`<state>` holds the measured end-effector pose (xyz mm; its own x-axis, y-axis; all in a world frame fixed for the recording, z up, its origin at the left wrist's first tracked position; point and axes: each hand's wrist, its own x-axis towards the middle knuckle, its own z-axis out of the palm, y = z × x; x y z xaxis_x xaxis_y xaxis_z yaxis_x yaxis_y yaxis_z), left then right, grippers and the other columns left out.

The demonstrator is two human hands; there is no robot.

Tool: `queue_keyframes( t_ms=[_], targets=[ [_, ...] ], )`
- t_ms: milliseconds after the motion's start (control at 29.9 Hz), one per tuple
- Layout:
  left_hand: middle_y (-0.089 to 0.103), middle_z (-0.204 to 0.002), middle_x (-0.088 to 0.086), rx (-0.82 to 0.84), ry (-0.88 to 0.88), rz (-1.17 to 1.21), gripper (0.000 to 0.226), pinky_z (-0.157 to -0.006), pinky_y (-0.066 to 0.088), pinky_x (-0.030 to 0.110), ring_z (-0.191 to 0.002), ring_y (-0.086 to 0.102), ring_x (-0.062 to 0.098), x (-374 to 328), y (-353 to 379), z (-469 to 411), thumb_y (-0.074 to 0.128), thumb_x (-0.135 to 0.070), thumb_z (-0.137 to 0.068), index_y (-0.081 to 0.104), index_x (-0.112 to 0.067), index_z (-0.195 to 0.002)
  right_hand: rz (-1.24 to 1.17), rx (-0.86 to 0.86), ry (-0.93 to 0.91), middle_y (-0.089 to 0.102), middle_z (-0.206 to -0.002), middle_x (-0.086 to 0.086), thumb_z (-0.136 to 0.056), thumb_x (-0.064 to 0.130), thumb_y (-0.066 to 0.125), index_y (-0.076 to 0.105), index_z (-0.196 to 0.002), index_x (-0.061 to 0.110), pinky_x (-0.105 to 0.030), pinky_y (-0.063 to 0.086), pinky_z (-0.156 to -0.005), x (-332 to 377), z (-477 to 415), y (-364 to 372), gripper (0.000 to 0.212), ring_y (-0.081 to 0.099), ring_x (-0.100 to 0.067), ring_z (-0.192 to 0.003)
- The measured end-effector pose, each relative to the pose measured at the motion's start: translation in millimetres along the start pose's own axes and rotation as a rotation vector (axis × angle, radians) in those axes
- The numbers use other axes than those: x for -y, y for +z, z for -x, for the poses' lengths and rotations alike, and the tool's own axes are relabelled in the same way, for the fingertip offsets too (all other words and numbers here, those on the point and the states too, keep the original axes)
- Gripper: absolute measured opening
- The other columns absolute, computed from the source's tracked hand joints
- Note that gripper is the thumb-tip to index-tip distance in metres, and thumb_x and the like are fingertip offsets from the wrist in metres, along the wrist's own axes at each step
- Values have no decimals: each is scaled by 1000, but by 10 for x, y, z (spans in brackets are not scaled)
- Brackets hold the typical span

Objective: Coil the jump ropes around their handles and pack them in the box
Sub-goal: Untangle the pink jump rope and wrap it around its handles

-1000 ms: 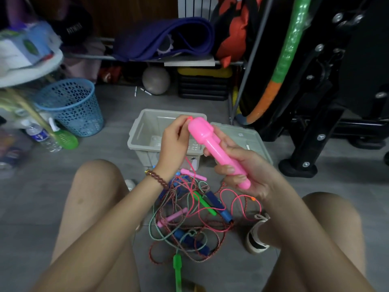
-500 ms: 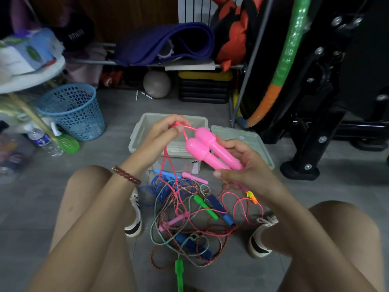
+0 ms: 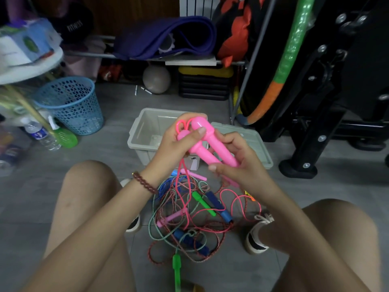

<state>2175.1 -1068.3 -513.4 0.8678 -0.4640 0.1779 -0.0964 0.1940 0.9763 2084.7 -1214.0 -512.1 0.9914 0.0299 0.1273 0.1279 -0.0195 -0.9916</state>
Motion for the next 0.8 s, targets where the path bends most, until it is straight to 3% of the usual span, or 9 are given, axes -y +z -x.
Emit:
queue_keyframes(
  t_ms=[67, 134, 267, 401, 534, 601, 701, 735, 802],
  targets=[
    [60, -78, -11, 7, 1, 23, 21, -48, 37, 14, -60, 49, -1, 3, -16, 4, 65, -30, -76, 60, -28, -96, -73, 53, 52, 65, -94, 4, -77, 6, 66, 46, -110, 21, -34, 48, -48, 57, 1, -59, 41, 59, -18, -61],
    [61, -84, -5, 11, 6, 23, 20, -51, 40, 17, -66, 52, 4, -4, -21, 4, 64, -36, -73, 61, -30, -91, -74, 102, 107, 63, -98, -3, -81, 8, 65, 46, -116, 25, -29, 49, -43, 106, 14, -102, 43, 61, -18, -63],
    [59, -78, -11, -17, 0, -11, 12, -53, 41, 16, -65, 52, 2, -13, -50, -13, 63, -36, -71, 60, -33, -82, 58, 195, 205, 68, -90, 10, -80, -2, 67, 36, -131, 38, -25, 50, -44, 160, 66, -116, 72, 62, -11, -62],
    [55, -76, -5, -46, -1, -53, 4, -51, 39, 13, -62, 50, 0, 1, -53, -23, 58, -22, -78, 56, -24, -81, 128, 72, 123, 60, -74, 3, -71, -10, 73, 40, -127, 26, -15, 41, -43, 144, 65, 0, 75, 59, 1, -53],
    [52, -67, -10, -78, 33, -61, 5, -52, 37, 15, -59, 47, 1, -21, -82, -42, 56, -20, -78, 53, -21, -75, 169, -25, 50, 55, -75, -6, -75, -7, 72, 47, -128, 23, -12, 39, -45, 88, 46, 63, 66, 49, 0, -46],
    [51, -65, -13, -72, 40, -78, 6, -50, 38, 15, -57, 46, 0, -29, -87, -41, 56, -21, -79, 51, -20, -75, 189, -40, 13, 60, -82, 3, -76, -4, 72, 48, -129, 31, -12, 41, -49, 58, 30, 59, 68, 52, 1, -52],
    [53, -67, -14, -59, 36, -112, 4, -51, 39, 14, -59, 47, -2, -48, -96, -28, 54, -25, -80, 53, -22, -79, 246, -44, -51, 57, -117, 23, -77, -1, 72, 44, -129, 39, -9, 42, -61, 34, 10, 62, 71, 55, 10, -72],
    [54, -69, -14, -44, 39, -134, 6, -52, 38, 14, -60, 48, -2, -56, -104, -35, 52, -29, -82, 54, -23, -81, 248, -51, -63, 54, -120, 26, -78, -2, 71, 43, -129, 39, -7, 42, -64, 30, 4, 61, 70, 54, 13, -76],
    [61, -75, -17, -2, 13, -107, 19, -51, 35, 14, -62, 50, -4, -69, -128, -67, 47, -42, -82, 55, -27, -90, 215, -63, -56, 56, -106, 28, -79, -7, 68, 40, -129, 38, -5, 41, -64, 32, -1, 30, 73, 53, 16, -72]
  ],
)
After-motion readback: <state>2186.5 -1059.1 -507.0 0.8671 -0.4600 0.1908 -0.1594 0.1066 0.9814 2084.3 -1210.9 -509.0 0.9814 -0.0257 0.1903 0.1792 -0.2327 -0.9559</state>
